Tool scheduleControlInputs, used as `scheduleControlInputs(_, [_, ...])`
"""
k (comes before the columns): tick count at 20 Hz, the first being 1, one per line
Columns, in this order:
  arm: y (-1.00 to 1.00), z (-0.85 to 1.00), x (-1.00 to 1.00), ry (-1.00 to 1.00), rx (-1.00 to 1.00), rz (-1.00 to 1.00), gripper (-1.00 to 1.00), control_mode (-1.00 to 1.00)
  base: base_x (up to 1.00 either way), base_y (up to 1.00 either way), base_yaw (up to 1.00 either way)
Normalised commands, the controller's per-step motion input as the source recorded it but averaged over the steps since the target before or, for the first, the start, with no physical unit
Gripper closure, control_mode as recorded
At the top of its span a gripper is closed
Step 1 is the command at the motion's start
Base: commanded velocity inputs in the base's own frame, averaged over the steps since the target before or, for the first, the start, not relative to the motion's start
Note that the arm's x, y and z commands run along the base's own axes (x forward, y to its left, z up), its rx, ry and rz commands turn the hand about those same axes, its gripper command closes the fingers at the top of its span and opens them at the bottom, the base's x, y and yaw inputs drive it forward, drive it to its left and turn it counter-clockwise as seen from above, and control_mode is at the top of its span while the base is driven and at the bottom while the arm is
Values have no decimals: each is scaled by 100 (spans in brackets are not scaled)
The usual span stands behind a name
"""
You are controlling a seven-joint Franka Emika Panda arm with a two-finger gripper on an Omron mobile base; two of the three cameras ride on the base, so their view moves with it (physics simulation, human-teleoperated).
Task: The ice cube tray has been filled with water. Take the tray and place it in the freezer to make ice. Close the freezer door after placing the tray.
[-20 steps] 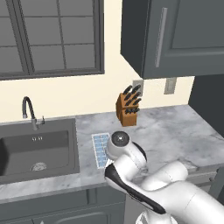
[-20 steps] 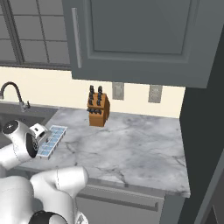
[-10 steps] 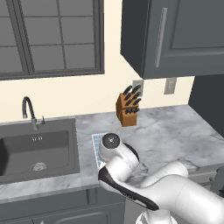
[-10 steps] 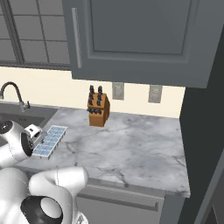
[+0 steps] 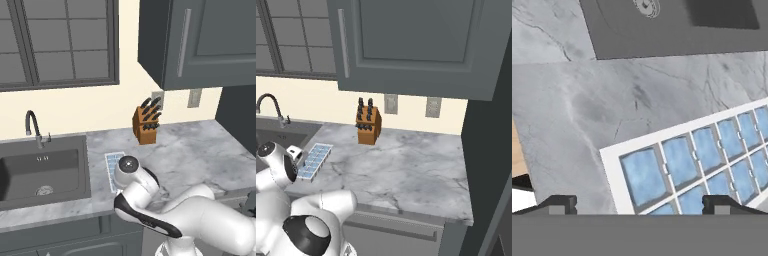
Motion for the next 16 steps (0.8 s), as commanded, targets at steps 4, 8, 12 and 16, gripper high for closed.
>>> scheduleControlInputs(4, [-9,-26,1,0,-3,18,-100,-100,0,0,0])
scheduleControlInputs(8, [-4,-22,13,-2,-3,17,-100,-100,0,0,0])
scheduleControlInputs(12, [0,-12,24,-2,-2,14,-100,-100,0,0,0])
scheduleControlInputs(16, [0,-17,11,0,-9,6,-100,-100,0,0,0])
